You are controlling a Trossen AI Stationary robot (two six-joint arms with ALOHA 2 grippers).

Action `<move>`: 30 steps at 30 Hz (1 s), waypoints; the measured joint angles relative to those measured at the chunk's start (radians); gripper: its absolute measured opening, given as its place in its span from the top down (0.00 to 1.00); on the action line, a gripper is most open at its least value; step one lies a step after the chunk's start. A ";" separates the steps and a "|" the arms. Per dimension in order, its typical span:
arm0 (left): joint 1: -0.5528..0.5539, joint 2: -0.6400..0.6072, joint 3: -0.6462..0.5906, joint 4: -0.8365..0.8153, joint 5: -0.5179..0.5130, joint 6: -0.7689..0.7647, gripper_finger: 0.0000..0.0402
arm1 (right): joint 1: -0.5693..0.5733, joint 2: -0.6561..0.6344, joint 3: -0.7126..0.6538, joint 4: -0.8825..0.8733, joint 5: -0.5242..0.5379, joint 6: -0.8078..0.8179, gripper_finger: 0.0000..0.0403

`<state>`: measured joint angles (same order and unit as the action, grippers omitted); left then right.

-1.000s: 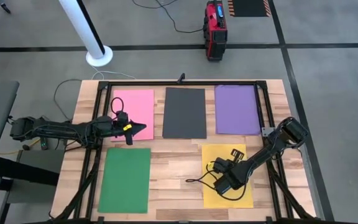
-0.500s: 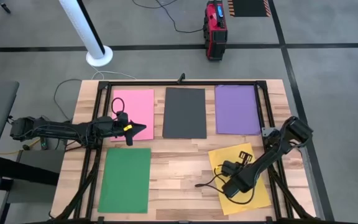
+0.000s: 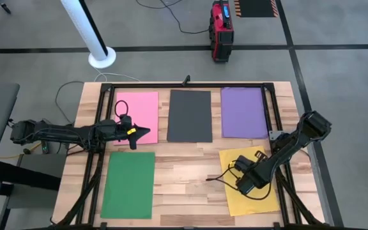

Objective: Organize paper
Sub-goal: Move the yellow paper to the bottom right of the table

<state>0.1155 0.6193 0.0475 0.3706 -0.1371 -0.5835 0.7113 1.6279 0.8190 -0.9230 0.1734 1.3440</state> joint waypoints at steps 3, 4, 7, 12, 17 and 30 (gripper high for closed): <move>0.000 0.000 0.000 0.000 0.000 0.000 1.00 | 0.000 -0.002 -0.012 0.004 -0.001 0.057 1.00; 0.000 0.000 0.000 0.000 0.000 -0.001 1.00 | 0.000 -0.002 -0.015 0.004 -0.002 0.079 1.00; 0.000 0.000 0.000 0.000 0.000 -0.001 1.00 | 0.000 -0.004 -0.023 0.004 -0.006 0.147 1.00; 0.000 0.000 0.000 0.000 0.000 -0.002 1.00 | 0.000 -0.004 -0.024 -0.001 -0.009 0.198 1.00; 0.000 0.000 0.000 0.000 0.000 -0.003 1.00 | 0.009 -0.004 -0.024 -0.010 -0.012 0.188 1.00; 0.000 0.000 0.000 0.000 0.000 -0.003 1.00 | 0.034 -0.004 -0.025 -0.019 -0.032 0.125 1.00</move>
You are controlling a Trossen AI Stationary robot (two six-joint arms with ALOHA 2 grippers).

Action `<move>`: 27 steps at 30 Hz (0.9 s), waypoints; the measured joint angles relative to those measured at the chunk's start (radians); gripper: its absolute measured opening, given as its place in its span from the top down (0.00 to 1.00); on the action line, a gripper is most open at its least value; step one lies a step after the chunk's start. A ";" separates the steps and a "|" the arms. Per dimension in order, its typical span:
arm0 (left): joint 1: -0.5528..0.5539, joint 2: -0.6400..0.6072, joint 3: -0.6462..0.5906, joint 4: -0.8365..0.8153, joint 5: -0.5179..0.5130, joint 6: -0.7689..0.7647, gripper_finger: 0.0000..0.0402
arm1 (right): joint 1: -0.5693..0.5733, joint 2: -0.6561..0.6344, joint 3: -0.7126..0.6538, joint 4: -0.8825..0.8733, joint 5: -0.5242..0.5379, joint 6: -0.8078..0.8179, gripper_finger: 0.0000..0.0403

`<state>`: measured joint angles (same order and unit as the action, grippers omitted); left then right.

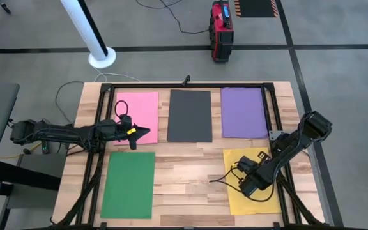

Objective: Organize paper
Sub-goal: Move the yellow paper to the bottom right of the table

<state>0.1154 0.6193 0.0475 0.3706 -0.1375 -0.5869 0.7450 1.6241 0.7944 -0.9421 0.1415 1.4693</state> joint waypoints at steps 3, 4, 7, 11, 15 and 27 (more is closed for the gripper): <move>0.000 0.000 0.000 0.000 0.000 0.000 1.00 | 0.009 0.000 0.000 0.000 0.000 -0.033 1.00; 0.000 0.000 0.000 0.000 0.000 0.000 1.00 | 0.012 0.000 0.000 0.000 0.000 -0.037 1.00; 0.000 0.000 0.000 0.000 0.000 0.000 1.00 | 0.016 0.000 0.000 0.000 0.000 -0.037 1.00; 0.000 0.000 0.000 0.000 0.000 0.000 1.00 | 0.014 0.000 0.000 0.002 0.000 -0.021 1.00; 0.000 0.000 0.000 0.000 0.000 0.000 1.00 | -0.001 0.000 0.000 0.005 -0.003 0.005 1.00; 0.000 0.000 0.000 0.000 0.000 0.000 1.00 | -0.023 -0.001 0.002 0.028 -0.010 0.051 1.00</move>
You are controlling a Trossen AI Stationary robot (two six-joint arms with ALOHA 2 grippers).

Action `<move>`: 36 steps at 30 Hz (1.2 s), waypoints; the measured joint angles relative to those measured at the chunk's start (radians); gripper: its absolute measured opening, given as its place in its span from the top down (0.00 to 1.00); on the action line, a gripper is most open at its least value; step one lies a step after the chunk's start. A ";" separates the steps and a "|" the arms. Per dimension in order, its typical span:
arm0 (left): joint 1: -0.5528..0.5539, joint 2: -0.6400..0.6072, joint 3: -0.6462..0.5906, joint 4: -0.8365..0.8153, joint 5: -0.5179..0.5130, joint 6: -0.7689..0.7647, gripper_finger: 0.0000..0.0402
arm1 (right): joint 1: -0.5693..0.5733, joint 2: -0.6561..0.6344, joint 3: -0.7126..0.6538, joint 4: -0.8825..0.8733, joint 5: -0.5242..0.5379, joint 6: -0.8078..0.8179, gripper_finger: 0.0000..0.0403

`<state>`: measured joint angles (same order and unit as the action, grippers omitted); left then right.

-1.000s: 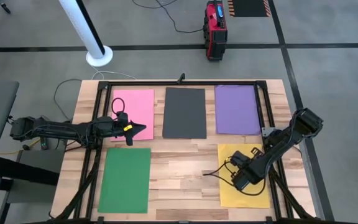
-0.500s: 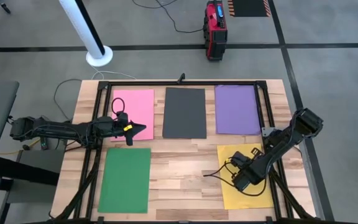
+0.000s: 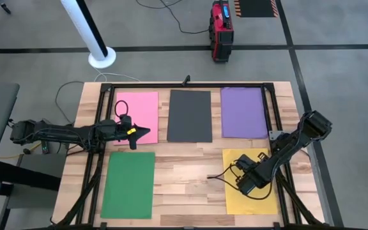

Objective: Organize paper
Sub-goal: Move the yellow paper to the bottom right of the table, then move the pink paper to the bottom center of the table

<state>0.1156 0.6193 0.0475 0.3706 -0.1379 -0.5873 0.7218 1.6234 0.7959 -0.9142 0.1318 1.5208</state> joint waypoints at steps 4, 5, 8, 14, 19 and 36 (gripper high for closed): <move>0.000 0.000 0.000 -0.001 0.000 0.000 1.00 | -0.011 -0.001 0.001 0.007 0.000 0.000 1.00; 0.000 0.000 0.000 -0.001 0.000 0.000 1.00 | -0.011 -0.001 0.001 0.007 0.000 0.000 1.00; 0.000 0.000 0.000 -0.006 0.000 0.000 1.00 | -0.011 0.000 0.005 0.005 0.000 0.000 1.00; 0.000 0.000 0.000 -0.007 0.000 0.000 1.00 | -0.018 0.001 0.020 0.004 -0.004 0.000 1.00; 0.000 0.000 0.000 -0.007 0.000 0.000 1.00 | -0.018 0.001 0.022 -0.007 -0.012 0.008 1.00; 0.000 0.000 0.000 -0.007 0.000 0.000 1.00 | 0.014 -0.083 0.022 -0.054 -0.030 0.016 1.00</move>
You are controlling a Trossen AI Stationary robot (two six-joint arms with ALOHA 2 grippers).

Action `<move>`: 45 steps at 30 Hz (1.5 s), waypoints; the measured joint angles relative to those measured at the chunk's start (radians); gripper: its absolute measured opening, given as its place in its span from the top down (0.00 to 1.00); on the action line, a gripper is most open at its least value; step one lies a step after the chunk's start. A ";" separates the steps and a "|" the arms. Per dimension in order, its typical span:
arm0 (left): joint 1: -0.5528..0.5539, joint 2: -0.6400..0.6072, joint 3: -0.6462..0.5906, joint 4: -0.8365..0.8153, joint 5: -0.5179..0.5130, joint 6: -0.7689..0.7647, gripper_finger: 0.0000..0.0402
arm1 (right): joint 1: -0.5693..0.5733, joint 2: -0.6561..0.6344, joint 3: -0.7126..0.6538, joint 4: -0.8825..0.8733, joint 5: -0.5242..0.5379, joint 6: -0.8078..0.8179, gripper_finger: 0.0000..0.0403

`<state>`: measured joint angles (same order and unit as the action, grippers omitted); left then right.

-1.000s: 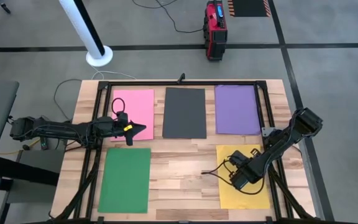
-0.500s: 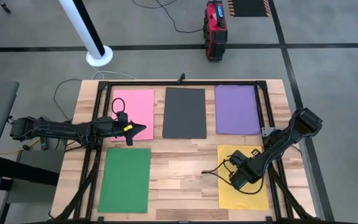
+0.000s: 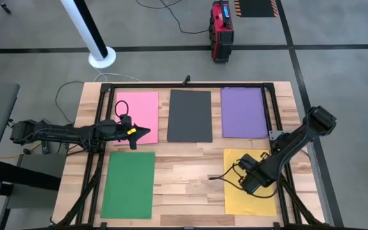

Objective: Organize paper
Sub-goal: Move the pink paper to the bottom center of the table

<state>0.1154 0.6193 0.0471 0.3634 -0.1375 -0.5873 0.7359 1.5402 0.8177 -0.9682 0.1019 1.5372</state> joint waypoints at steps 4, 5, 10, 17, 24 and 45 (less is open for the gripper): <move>0.000 0.000 0.000 0.000 0.000 0.000 1.00 | 0.004 -0.033 0.000 -0.003 0.009 -0.012 1.00; 0.000 0.000 0.000 0.000 0.000 0.000 1.00 | 0.004 -0.040 0.000 -0.003 0.011 -0.018 1.00; 0.000 0.000 0.000 0.000 0.000 0.000 1.00 | 0.004 -0.065 0.000 0.004 0.034 -0.044 1.00; 0.000 0.000 0.000 0.000 0.000 0.010 1.00 | -0.037 -0.062 0.000 0.121 0.036 -0.194 1.00; 0.000 0.000 0.000 -0.006 0.002 0.009 1.00 | -0.107 -0.062 0.000 0.165 0.054 -0.300 1.00; 0.000 0.000 0.000 -0.016 0.024 0.019 1.00 | -0.476 -0.037 0.000 0.655 0.084 -0.950 0.98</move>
<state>0.1156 0.6189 0.0475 0.3477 -0.1131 -0.5688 0.2601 1.5033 0.8181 -0.3127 0.1855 0.5867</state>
